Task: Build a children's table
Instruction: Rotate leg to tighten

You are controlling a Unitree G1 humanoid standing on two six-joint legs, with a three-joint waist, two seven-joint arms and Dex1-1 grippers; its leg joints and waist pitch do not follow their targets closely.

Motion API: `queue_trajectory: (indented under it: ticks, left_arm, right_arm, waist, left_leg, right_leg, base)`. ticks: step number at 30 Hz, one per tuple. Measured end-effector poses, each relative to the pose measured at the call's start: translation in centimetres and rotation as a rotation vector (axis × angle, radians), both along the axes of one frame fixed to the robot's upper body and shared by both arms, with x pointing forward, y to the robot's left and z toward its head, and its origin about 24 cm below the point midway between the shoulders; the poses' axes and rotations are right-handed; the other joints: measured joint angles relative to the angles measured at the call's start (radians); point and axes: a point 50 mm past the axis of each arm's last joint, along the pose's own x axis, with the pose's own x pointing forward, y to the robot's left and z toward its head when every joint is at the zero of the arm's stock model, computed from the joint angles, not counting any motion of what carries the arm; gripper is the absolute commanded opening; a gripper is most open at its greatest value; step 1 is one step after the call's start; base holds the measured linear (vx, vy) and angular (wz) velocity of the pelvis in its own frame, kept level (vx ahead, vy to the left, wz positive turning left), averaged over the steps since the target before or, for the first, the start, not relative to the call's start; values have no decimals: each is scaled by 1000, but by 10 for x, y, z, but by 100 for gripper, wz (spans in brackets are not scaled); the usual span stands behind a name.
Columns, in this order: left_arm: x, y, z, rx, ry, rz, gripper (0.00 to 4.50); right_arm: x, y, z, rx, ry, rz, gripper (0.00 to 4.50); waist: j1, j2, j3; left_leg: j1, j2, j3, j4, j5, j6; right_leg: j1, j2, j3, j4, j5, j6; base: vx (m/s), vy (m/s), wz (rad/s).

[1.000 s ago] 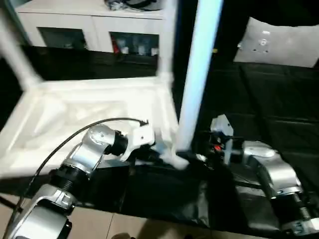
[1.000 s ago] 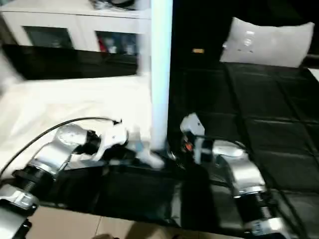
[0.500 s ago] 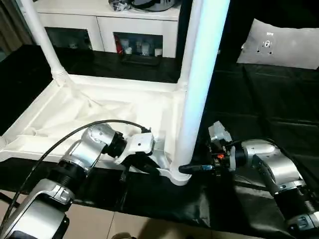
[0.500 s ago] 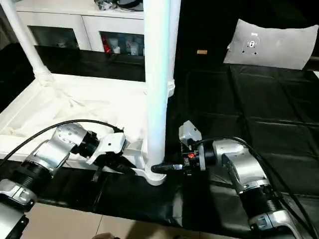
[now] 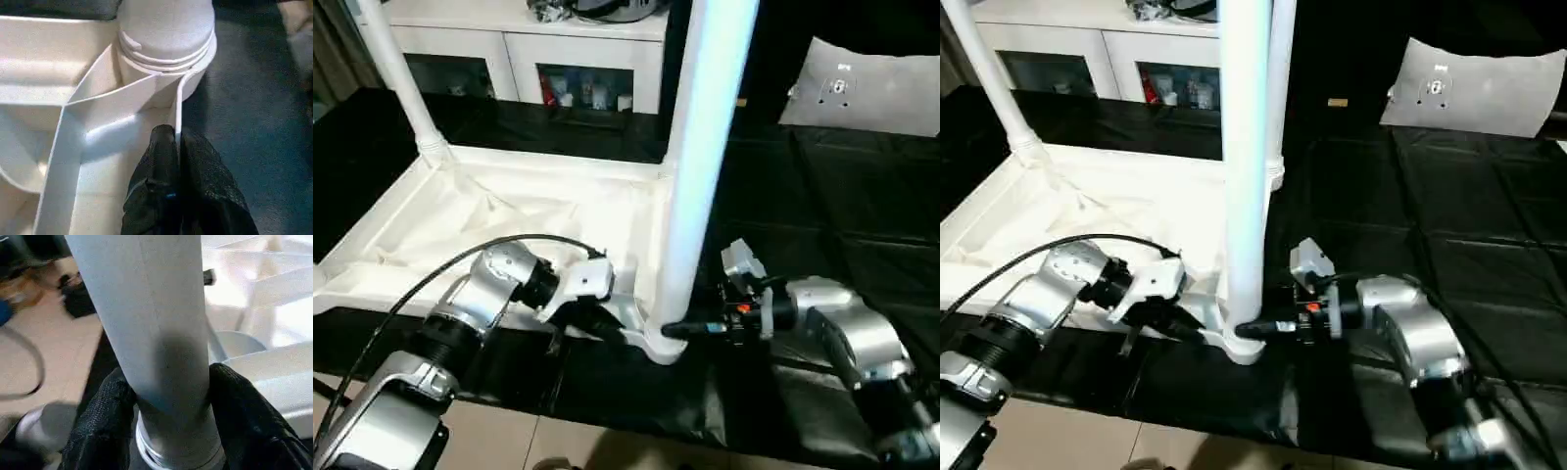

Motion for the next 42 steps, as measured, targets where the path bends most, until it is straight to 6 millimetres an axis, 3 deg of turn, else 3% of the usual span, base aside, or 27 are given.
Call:
queue_trajectory:
  ticks: [2,4,8,16,17,19,27,32,33,39,42]
  left_arm:
    - [7,2,-2,-4,-1,148,0]
    - [13,0,-2,-8,-18,251,0]
    - [24,-25,-6,-59,-42,458,0]
    - [34,-58,-8,-94,-105,749,0]
    - [33,-61,-8,-98,-106,757,0]
    - [33,-66,-7,-107,-105,773,0]
    - [34,-66,-4,-103,-138,741,0]
    - [32,-56,-3,-101,-152,663,0]
    - [31,-54,-3,-104,-154,636,0]
    - [24,-28,-2,-84,-160,439,0]
    - [20,-23,-2,-77,-147,348,0]
  right_arm:
    - [7,8,-2,-1,-12,-155,195]
    - [14,15,-4,3,-22,-296,195]
    - [29,21,-4,-18,-45,-607,195]
    - [58,45,0,-101,-83,-952,195]
    - [59,45,0,-107,-90,-965,229]
    - [60,44,0,-113,-107,-988,262]
    - [56,42,-3,-13,-128,-976,321]
    - [48,25,-6,-6,-154,-846,357]
    - [46,20,-6,-13,-166,-810,384]
    - [36,1,-6,-68,-208,-562,420]
    - [34,-6,-5,-77,-212,-498,420]
  waist:
    - [-11,0,0]
    - [-33,0,0]
    - [-61,0,0]
    - [-73,1,-1]
    - [-73,1,-1]
    - [-71,1,-1]
    - [-61,8,0]
    - [-60,11,1]
    - [-59,11,1]
    - [-51,11,1]
    - [-36,11,1]
  left_leg:
    - [2,0,0,0,1,-2]
    - [3,-1,0,0,2,-3]
    - [3,-2,0,0,1,-2]
    - [1,-2,-1,-2,1,-1]
    - [0,-3,-1,-2,0,0]
    - [0,-3,-1,-3,-1,1]
    - [-1,-2,-1,-9,-1,1]
    - [-2,-2,0,-10,0,2]
    - [-3,-2,0,-10,0,3]
    - [-5,-1,-1,-8,3,6]
    - [-3,-1,-1,-4,3,7]
  right_leg:
    - [1,0,0,0,0,0]
    - [1,0,0,-2,0,0]
    - [3,0,1,-9,0,1]
    - [2,0,0,-10,0,1]
    - [2,0,1,-10,0,1]
    - [2,0,1,-10,0,1]
    - [-1,1,1,-8,0,0]
    - [-2,1,1,-8,2,-3]
    - [-3,1,1,-8,2,-3]
    - [-5,1,0,-6,4,-5]
    - [-5,1,1,-6,5,-6]
  base:
    - [0,0,0]
    - [0,0,0]
    - [0,0,0]
    - [0,0,0]
    - [0,0,0]
    - [0,0,0]
    - [0,0,0]
    - [0,0,0]
    - [0,0,0]
    - [0,0,0]
    - [0,0,0]
